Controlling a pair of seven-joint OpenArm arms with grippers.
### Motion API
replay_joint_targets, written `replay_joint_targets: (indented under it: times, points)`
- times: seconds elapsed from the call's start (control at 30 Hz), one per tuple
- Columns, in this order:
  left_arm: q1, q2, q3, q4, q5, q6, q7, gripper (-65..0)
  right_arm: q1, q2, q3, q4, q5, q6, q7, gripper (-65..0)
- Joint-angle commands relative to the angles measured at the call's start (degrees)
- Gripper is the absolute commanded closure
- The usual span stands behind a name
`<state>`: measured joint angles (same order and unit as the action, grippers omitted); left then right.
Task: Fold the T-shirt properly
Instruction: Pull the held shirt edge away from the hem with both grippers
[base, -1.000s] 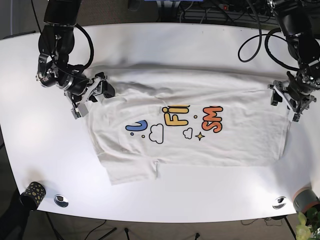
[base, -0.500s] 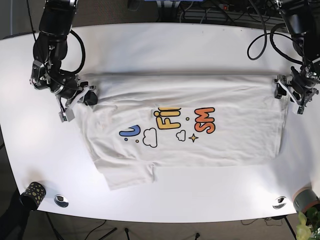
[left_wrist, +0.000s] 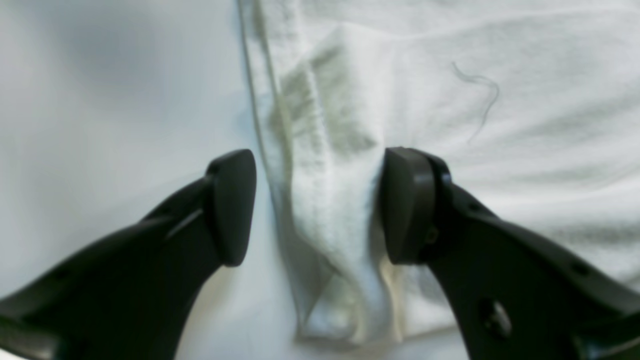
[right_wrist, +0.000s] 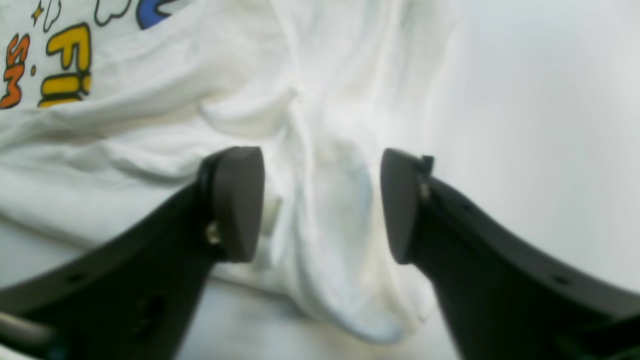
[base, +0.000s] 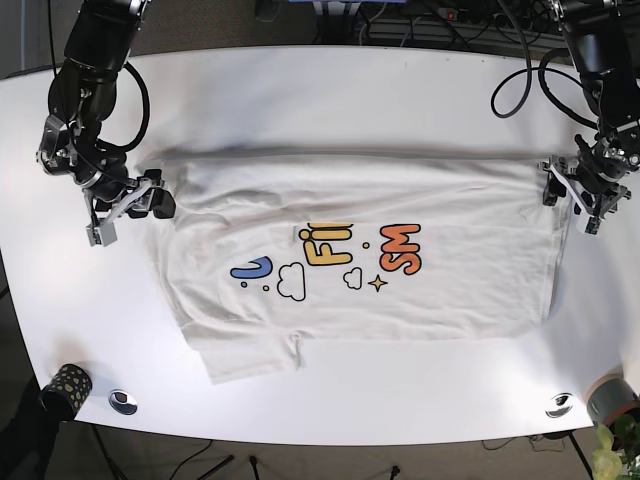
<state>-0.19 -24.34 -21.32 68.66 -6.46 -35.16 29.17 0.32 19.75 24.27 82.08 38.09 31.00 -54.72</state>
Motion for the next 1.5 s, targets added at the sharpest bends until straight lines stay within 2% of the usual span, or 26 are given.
replay_joint_targets:
  times: [0.0,0.17,0.27,0.33,0.53,0.67,0.9,0.97,1.07,1.27,1.37,1.47]
  points:
    - [-0.2,-0.9,-0.3,0.7,2.2,0.2,2.4,-36.7,-0.7,1.0,1.6,4.6,1.3,0.42,1.1,-45.2]
    - [0.2,-0.1,-3.2,7.0,2.2,0.1,2.9,-36.7,-3.7,0.5,5.9,9.1,1.3,0.07,1.1,-45.8]
    - [0.1,1.1,-6.2,9.6,2.2,0.1,5.3,-36.7,-4.7,0.5,7.2,8.9,0.6,0.07,1.1,-45.8]
    - [-0.1,1.6,-8.0,11.2,1.5,0.1,7.2,-36.8,-6.0,0.5,7.3,7.9,0.6,0.07,1.1,-45.8]
    - [0.2,3.0,-10.0,14.0,-5.3,0.1,10.4,-36.9,-9.1,0.2,7.1,6.5,0.9,0.42,1.1,-45.8]
    - [0.2,3.1,-10.2,14.5,-5.6,0.1,11.3,-36.9,-9.6,-1.9,7.1,5.8,0.3,0.42,1.2,-45.8]
    - [2.3,3.1,-12.3,14.0,-5.7,0.1,11.1,-37.1,-8.0,-2.3,7.1,-0.4,0.3,0.51,1.6,-45.3]
    - [2.3,3.2,-12.5,13.0,-5.5,0.1,11.1,-37.1,-7.4,-2.3,7.1,-1.8,0.3,0.51,1.6,-42.0]
    - [2.3,3.2,-12.4,10.2,-5.5,0.1,11.1,-37.1,-7.1,-2.2,7.1,-2.5,0.3,0.51,1.6,-33.1]
    - [2.3,3.3,-12.4,8.8,-5.5,0.1,11.0,-37.1,-6.1,-2.2,7.1,-2.5,0.3,0.51,1.6,-11.4]
    - [2.3,3.3,-12.3,8.8,-5.5,0.1,11.0,-37.1,-6.0,-2.2,7.0,-2.5,0.3,0.51,1.6,-4.4]
    - [2.3,3.4,-12.2,8.7,-5.5,0.1,11.0,-37.1,-6.0,-2.2,7.0,-2.4,0.4,0.51,1.6,-3.3]
